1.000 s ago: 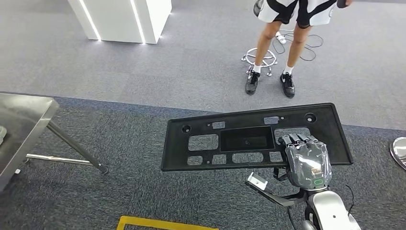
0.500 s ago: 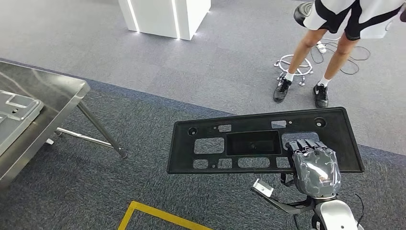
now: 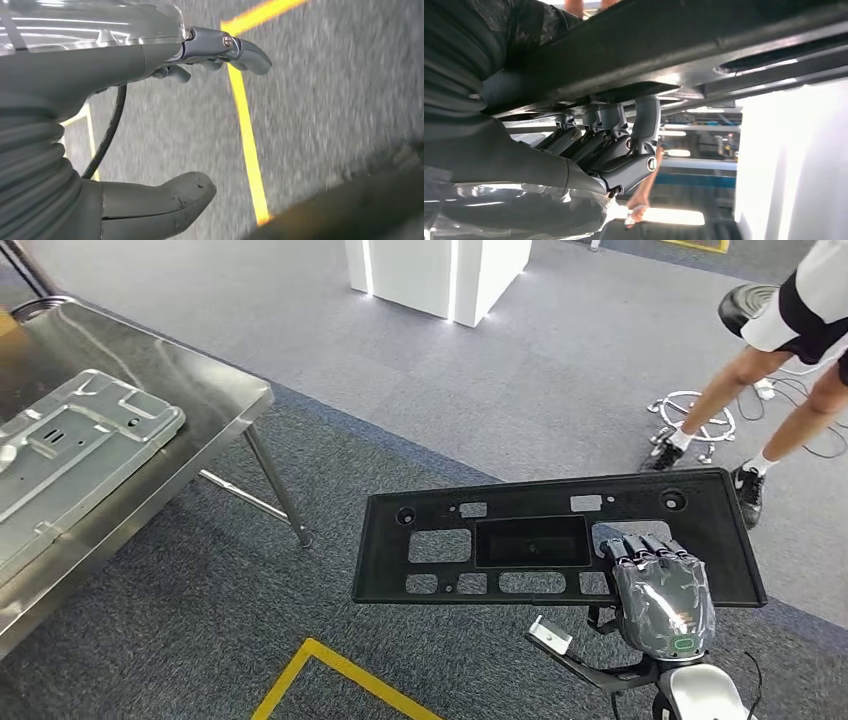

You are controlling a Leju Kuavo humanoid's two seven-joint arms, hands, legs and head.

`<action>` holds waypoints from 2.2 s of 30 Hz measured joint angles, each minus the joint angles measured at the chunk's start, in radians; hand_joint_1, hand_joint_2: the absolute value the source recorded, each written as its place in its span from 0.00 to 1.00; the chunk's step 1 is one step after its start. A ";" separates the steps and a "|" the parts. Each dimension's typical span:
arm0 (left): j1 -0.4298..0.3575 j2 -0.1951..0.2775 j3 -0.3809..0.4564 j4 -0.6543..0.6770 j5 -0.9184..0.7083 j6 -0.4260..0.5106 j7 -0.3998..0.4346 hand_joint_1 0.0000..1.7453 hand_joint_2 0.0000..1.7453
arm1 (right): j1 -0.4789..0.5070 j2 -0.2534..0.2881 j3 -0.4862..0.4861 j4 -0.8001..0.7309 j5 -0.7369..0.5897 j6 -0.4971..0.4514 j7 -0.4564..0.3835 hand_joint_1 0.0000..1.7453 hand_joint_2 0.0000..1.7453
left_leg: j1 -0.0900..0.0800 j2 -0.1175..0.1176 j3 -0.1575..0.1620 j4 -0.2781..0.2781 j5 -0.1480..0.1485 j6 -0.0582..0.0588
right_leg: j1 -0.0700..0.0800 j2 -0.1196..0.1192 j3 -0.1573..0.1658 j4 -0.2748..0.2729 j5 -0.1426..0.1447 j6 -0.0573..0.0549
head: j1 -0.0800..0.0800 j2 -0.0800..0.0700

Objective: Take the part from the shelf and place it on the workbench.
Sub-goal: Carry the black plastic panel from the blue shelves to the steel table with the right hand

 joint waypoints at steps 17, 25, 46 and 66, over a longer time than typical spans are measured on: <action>0.031 -0.046 -0.011 -0.013 -0.041 0.015 -0.004 0.00 1.00 | 0.207 -0.015 -0.136 -0.179 -0.006 -0.013 0.022 0.90 1.00 | 0.007 0.087 -0.082 0.148 -0.052 -0.046 | 0.007 -0.080 0.128 -0.230 0.068 -0.035 | -0.004 0.000; 0.048 -0.066 -0.022 -0.060 -0.041 -0.017 0.007 0.00 1.00 | 0.222 -0.026 -0.180 -0.198 -0.026 -0.012 0.009 0.90 1.00 | -0.003 0.070 0.005 -0.014 0.004 0.001 | 0.003 -0.075 0.145 -0.190 0.015 0.001 | -0.003 0.000; 0.151 -0.147 -0.075 -0.375 -0.042 -0.248 0.057 0.00 1.00 | 0.252 -0.025 -0.209 -0.172 -0.072 -0.023 -0.018 0.90 1.00 | 0.012 0.061 -0.157 0.277 -0.099 -0.052 | -0.005 -0.060 0.130 -0.220 0.052 -0.030 | -0.006 0.000; 0.193 -0.178 -0.096 -0.493 -0.023 -0.276 0.058 0.00 1.00 | 0.217 -0.025 -0.204 -0.127 -0.097 -0.011 -0.030 0.90 1.00 | 0.003 -0.058 -0.024 0.040 -0.017 -0.012 | -0.015 0.083 0.106 -0.213 0.072 0.009 | -0.005 0.000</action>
